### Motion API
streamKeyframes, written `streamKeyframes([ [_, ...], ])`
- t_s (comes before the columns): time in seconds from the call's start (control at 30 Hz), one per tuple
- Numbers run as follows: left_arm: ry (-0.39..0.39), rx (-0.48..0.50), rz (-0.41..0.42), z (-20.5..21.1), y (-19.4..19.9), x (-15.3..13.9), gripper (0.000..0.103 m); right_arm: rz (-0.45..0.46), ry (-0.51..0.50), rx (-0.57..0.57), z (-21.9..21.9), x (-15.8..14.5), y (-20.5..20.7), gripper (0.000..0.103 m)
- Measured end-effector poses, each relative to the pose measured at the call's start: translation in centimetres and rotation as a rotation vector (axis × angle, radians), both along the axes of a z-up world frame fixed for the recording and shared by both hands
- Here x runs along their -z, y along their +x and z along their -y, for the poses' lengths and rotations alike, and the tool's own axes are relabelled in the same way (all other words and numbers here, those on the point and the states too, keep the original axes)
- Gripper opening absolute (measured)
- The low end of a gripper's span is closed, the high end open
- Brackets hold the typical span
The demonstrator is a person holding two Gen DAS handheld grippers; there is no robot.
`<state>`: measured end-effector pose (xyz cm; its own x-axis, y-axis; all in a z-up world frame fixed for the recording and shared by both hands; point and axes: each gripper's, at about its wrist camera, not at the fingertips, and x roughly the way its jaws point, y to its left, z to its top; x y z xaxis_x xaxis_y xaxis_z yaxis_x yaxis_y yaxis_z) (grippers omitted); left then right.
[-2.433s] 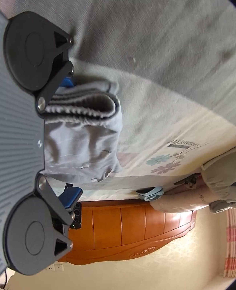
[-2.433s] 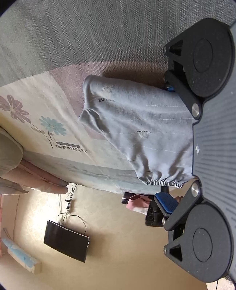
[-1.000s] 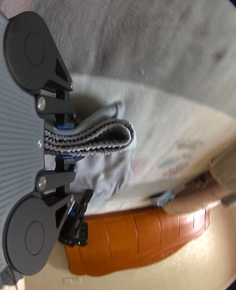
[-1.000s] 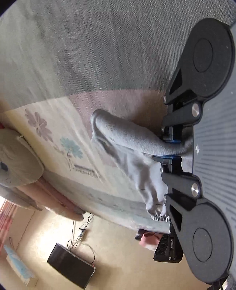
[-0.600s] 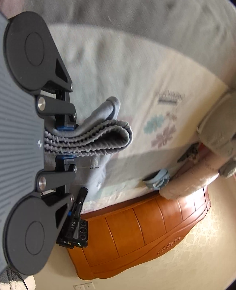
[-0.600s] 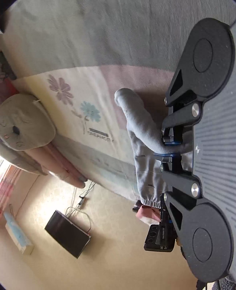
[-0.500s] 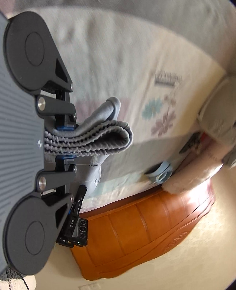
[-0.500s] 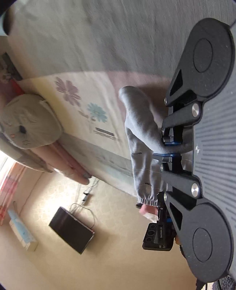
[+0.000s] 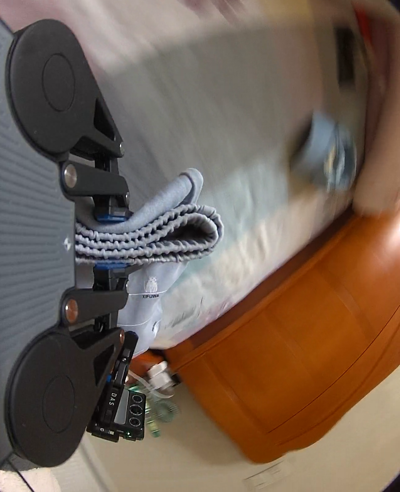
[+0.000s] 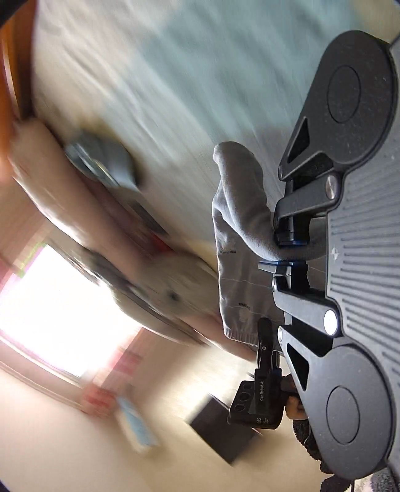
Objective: Fold clothes
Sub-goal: 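Lift the folded trousers off the bed with both grippers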
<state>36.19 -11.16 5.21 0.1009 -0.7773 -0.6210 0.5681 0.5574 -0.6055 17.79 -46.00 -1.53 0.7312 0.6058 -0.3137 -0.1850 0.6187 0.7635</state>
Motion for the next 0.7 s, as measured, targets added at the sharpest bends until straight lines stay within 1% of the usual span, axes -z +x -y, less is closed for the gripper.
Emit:
streamKeyframes([
  [0.17,0.041,0.173,0.05,11.6,3.4,-0.7,0.02,0.023,-0.028,0.201,5.5,-0.2,-2.9,0.011],
  [0.23,0.071,0.22,0.072,15.6,4.1,-0.6,0.02,0.026,-0.043,0.28,7.0,0.2,-3.7,0.011],
  [0.33,0.118,0.268,0.118,21.2,5.0,-0.7,0.02,0.015,-0.071,0.364,8.4,0.9,-4.1,0.011],
  [0.43,0.168,0.299,0.173,26.0,5.7,-1.1,0.02,0.007,-0.096,0.407,8.6,1.5,-3.6,0.011],
  [0.53,0.206,0.319,0.217,29.8,6.6,-1.4,0.02,0.012,-0.125,0.44,8.7,1.7,-2.9,0.011],
  [0.6,0.226,0.329,0.239,31.8,7.3,-1.4,0.02,0.02,-0.147,0.449,8.7,1.6,-2.1,0.011],
  [0.7,0.272,0.343,0.261,34.1,8.3,-1.2,0.02,0.025,-0.138,0.449,8.9,1.7,-1.7,0.011],
])
